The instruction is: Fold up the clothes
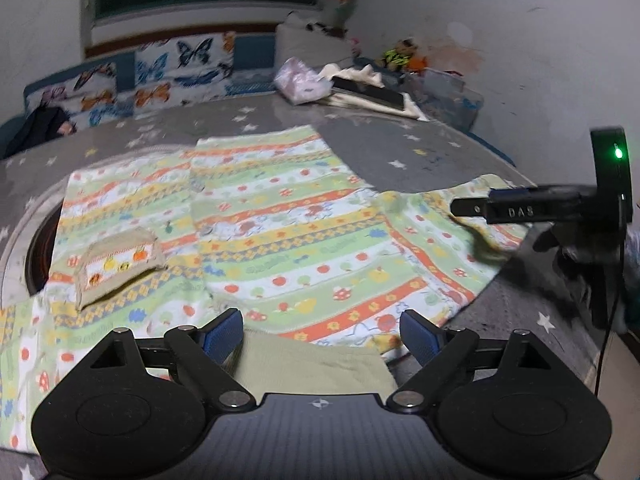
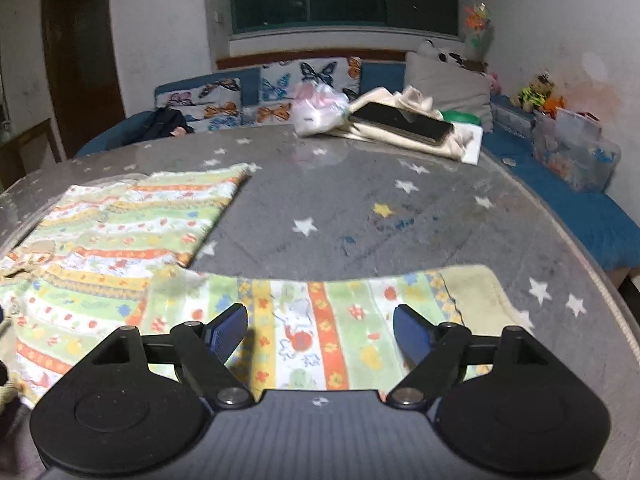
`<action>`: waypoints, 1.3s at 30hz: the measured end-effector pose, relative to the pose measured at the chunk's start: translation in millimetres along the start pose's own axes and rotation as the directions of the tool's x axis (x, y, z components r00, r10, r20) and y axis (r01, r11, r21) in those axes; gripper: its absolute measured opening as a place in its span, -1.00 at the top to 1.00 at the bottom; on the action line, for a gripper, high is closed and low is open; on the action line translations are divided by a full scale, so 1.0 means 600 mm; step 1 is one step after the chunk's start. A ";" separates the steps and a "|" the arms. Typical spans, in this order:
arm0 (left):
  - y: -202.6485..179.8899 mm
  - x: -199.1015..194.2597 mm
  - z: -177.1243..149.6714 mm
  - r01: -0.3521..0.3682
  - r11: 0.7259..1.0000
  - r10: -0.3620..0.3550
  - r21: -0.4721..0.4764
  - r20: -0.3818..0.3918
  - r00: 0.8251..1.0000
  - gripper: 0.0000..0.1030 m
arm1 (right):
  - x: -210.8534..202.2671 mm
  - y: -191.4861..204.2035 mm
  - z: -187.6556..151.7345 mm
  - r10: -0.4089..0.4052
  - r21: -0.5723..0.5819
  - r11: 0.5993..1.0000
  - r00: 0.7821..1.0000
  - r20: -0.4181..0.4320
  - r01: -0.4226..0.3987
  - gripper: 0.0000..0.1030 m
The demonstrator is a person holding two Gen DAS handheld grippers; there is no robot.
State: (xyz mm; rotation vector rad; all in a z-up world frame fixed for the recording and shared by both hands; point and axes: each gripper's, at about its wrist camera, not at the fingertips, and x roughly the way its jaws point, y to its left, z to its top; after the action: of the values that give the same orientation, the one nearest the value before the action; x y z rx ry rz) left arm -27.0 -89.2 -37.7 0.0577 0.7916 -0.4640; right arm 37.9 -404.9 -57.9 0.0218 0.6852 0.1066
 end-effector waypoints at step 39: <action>-0.022 0.019 0.034 -0.126 0.992 0.125 -0.012 -0.043 0.991 -1.00 | -0.036 -0.074 -0.005 -0.101 0.110 0.989 0.995 -0.001 0.101 -0.58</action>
State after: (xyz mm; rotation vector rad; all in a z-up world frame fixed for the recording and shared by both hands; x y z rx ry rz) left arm -12.2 -109.9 -29.6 0.1028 0.8276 -0.3387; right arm 23.5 -451.5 -49.3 0.0927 0.6862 -0.0284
